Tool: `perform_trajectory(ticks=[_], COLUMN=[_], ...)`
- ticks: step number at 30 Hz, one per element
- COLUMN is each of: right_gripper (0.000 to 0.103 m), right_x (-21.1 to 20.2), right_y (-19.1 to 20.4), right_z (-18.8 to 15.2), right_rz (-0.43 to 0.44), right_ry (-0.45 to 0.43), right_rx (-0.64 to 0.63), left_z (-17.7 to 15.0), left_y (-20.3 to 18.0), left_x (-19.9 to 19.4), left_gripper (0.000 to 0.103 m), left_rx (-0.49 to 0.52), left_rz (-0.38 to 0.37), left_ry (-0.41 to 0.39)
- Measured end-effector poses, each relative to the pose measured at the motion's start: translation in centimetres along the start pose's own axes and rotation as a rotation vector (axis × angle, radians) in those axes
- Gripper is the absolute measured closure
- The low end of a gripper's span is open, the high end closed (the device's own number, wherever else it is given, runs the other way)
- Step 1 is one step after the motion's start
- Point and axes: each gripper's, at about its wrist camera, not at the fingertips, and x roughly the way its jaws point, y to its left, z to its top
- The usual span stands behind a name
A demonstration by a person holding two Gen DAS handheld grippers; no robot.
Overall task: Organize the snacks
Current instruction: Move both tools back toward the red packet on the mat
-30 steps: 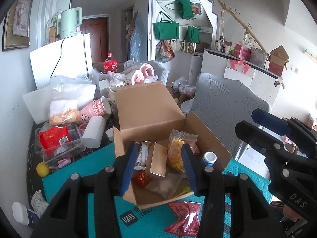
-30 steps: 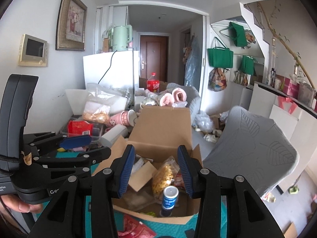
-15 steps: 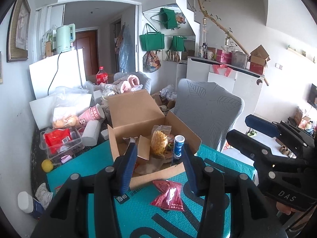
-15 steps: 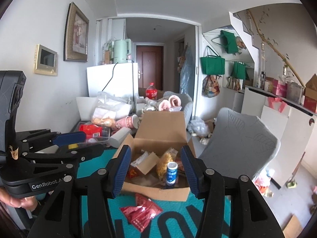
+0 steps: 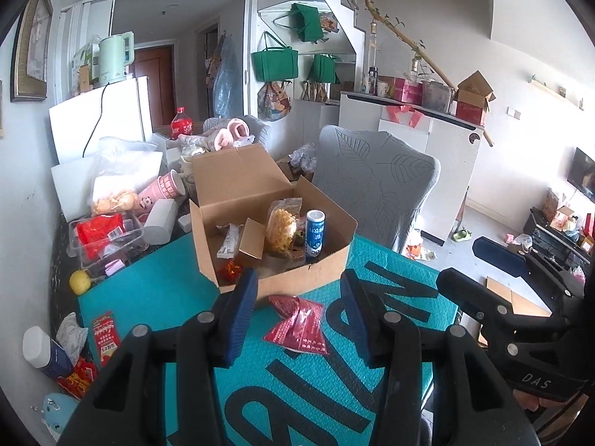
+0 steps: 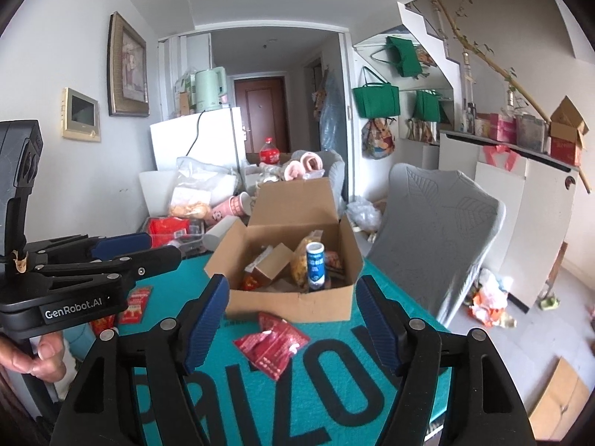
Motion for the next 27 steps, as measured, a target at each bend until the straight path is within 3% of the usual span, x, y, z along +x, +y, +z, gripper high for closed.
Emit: perform_trajectory(ticks=[11, 27], right_gripper=[0.031, 0.031], right_x=[1.7, 7.6], right_y=[-1.1, -1.3], right_z=[-5.8, -10.2], right_rz=[0.009, 0.103], right_ry=[0.107, 0.238], right_rx=[0.059, 0.086], left_z=[-4.1, -8.7], left_y=[0.1, 2.9], left_x=[1.4, 8.4], left_gripper=[0.057, 0.057], left_rx=[-0.011, -0.133], left_rz=[-0.026, -0.045], left_ry=[0.055, 0.214])
